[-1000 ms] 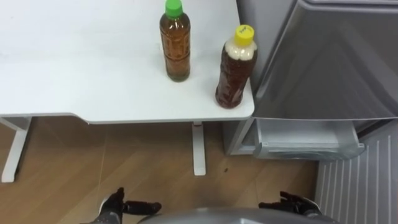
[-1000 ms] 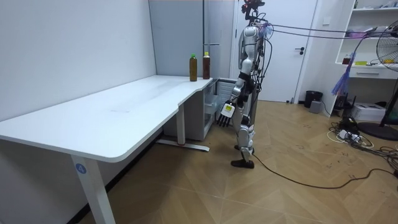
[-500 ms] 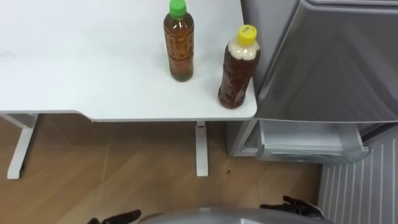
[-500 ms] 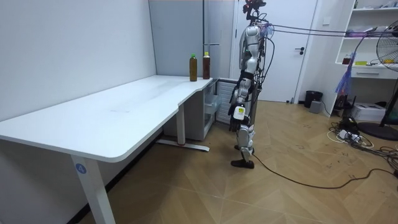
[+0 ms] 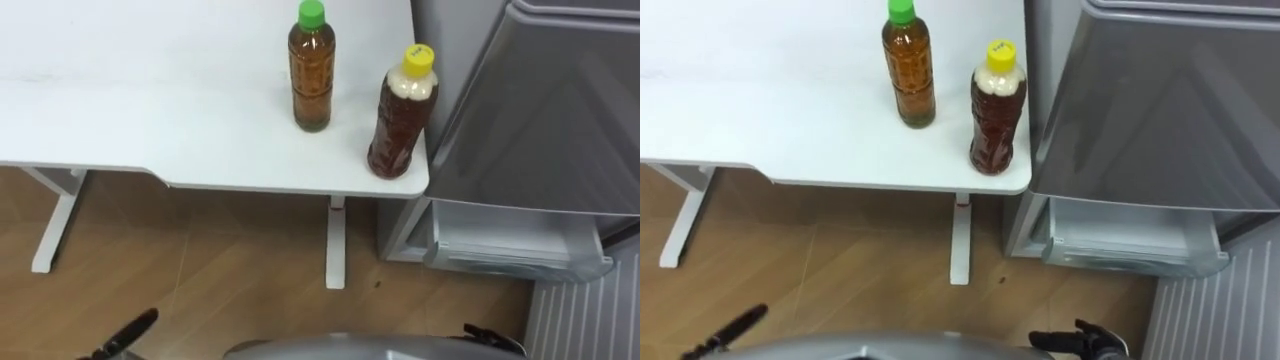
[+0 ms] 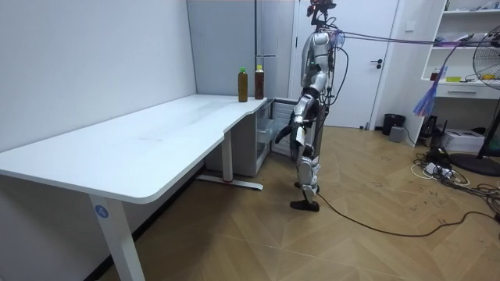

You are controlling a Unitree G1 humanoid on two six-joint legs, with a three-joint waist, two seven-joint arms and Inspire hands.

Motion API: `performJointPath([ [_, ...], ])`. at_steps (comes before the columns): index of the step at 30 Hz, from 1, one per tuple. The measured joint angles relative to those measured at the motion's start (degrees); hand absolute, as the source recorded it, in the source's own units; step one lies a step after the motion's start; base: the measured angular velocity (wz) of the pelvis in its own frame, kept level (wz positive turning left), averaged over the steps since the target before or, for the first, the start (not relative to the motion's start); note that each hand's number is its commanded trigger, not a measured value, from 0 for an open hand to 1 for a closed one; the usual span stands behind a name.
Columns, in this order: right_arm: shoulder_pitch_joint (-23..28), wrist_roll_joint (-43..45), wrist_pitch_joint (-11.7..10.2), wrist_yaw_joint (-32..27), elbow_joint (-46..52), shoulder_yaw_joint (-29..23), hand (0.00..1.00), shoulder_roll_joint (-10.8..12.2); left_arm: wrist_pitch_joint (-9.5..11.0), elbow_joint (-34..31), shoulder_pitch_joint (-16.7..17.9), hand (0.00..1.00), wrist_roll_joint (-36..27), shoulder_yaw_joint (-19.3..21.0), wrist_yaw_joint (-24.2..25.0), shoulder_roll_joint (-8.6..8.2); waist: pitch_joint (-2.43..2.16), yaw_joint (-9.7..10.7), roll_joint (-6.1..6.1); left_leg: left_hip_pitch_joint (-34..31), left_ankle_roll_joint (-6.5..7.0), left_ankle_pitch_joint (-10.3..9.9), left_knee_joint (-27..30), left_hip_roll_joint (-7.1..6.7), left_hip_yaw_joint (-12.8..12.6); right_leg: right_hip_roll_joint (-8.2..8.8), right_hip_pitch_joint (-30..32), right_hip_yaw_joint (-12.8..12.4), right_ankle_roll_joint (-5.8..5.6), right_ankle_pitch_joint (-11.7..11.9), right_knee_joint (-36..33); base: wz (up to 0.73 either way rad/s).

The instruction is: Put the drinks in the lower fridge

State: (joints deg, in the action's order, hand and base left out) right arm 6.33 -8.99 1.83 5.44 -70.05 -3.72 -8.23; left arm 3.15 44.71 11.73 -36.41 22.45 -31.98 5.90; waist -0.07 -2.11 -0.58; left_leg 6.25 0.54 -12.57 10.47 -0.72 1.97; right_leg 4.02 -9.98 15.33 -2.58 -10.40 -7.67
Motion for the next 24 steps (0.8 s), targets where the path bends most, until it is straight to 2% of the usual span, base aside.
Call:
performJointPath([
  [1, 0.07, 0.01, -0.04, -0.17, 0.07, 0.00, 0.00, 0.00, 0.16, -1.50, -0.01, 0.00, 0.02, -0.01, -0.85, 0.00, -0.03, 0.01, 0.03, -0.08, 0.01, -0.01, 0.09, 0.00, 0.04, 0.00, -0.02, 0.21, 0.00, 0.00, -0.03, 0.09],
  [3, 0.32, 0.02, -0.53, -0.46, 0.26, 0.02, 0.00, -0.02, 2.73, -6.01, -0.30, 0.00, 0.11, -0.24, -3.56, 0.00, -0.09, -0.05, 0.16, -0.12, 0.01, -0.01, 0.11, 0.02, 0.24, -0.02, -0.07, 0.52, 0.00, 0.00, -0.12, 0.06],
  [5, 0.51, 0.04, -1.02, -0.40, 0.30, 0.04, 0.00, -0.02, 4.16, -7.17, -0.89, 0.00, 0.88, -0.22, -5.78, -0.03, -0.19, 0.04, 0.33, -0.13, 0.01, -0.01, 0.05, 0.00, 0.35, -0.01, -0.05, 0.64, 0.00, 0.00, -0.14, 0.00],
  [7, 0.85, 0.22, -1.44, -0.34, 0.48, -0.02, 0.00, 0.01, 4.49, -9.91, -0.89, 0.00, 3.77, -0.14, -7.88, -0.18, -0.21, 0.06, 0.27, -0.37, 0.01, -0.01, 0.02, -0.09, 1.21, -0.05, 0.03, 0.75, 0.01, 0.01, -0.12, 0.04],
  [9, 1.55, 0.59, -1.96, -0.31, 1.28, -0.07, 0.00, 0.09, 4.79, -16.70, -0.89, 0.00, 7.13, -0.36, -11.15, -0.29, -0.27, 0.18, 0.10, -0.62, 0.01, -0.01, 0.39, -0.36, 2.74, -0.06, -0.14, 1.67, 0.02, 0.02, -0.12, 0.17],
  [10, 1.55, 0.59, -2.04, -0.33, 1.28, -0.07, 0.00, 0.07, 5.46, -18.22, -0.90, 0.00, 8.07, -0.58, -11.76, -0.26, -0.28, 0.21, 0.13, -0.61, 0.02, -0.01, 0.43, -0.42, 3.12, -0.05, -0.28, 2.01, 0.02, 0.02, -0.12, 0.16],
  [12, 1.82, 0.26, -2.88, -0.34, 1.32, 0.04, 0.00, -0.09, 8.10, -22.39, -0.88, 0.00, 11.82, -2.24, -13.83, -0.18, -0.26, 0.06, 0.56, -0.58, 0.02, -0.01, 0.37, -0.50, 3.55, -0.04, -0.64, 2.20, 0.02, 0.01, -0.07, 0.10],
  [16, 2.18, 0.58, -3.79, -0.08, 1.30, -0.03, 0.00, -0.07, 8.44, -29.40, -0.86, 0.00, 16.33, -2.30, -14.16, -0.20, -0.30, -0.03, 0.73, -0.64, 0.02, -0.01, 0.36, -0.63, 4.64, -0.14, -0.15, 2.24, 0.01, 0.01, 0.03, 0.00],
  [18, 2.31, 0.52, -4.15, 0.52, 1.17, -0.37, 0.00, -0.18, 8.57, -36.77, -0.83, 0.00, 20.12, -1.96, -14.64, -0.11, -0.28, -0.12, 0.71, -0.70, 0.01, -0.01, 0.35, -0.67, 4.69, -0.21, -0.14, 1.89, 0.02, 0.01, 0.05, -0.07],
  [19, 2.40, 0.47, -4.44, 0.62, 1.18, -0.42, 0.00, -0.18, 8.85, -38.42, -0.84, 0.00, 21.14, -1.96, -14.67, -0.02, -0.28, -0.08, 0.71, -0.70, 0.02, 0.00, 0.31, -0.69, 4.66, -0.19, -0.25, 1.84, 0.02, 0.01, 0.04, -0.05],
  [21, 2.60, 0.46, -5.08, 1.03, 1.11, -0.45, 0.00, -0.16, 9.57, -44.38, -0.84, 0.00, 24.22, -2.06, -13.94, 0.69, -0.28, 0.25, 0.69, -0.54, 0.07, 0.03, 0.53, -0.72, 4.60, -0.18, -0.31, 1.51, 0.02, 0.01, 0.04, -0.05],
  [24, 2.56, 0.46, -5.77, 1.04, 0.59, -0.48, 0.00, -0.19, 9.63, -50.37, -0.93, 0.00, 28.47, -3.11, -12.00, 0.97, -0.20, 0.42, 0.75, -0.59, 0.11, 0.01, 0.85, -0.82, 4.58, -0.16, -0.30, 1.11, 0.02, 0.01, 0.04, -0.04],
])
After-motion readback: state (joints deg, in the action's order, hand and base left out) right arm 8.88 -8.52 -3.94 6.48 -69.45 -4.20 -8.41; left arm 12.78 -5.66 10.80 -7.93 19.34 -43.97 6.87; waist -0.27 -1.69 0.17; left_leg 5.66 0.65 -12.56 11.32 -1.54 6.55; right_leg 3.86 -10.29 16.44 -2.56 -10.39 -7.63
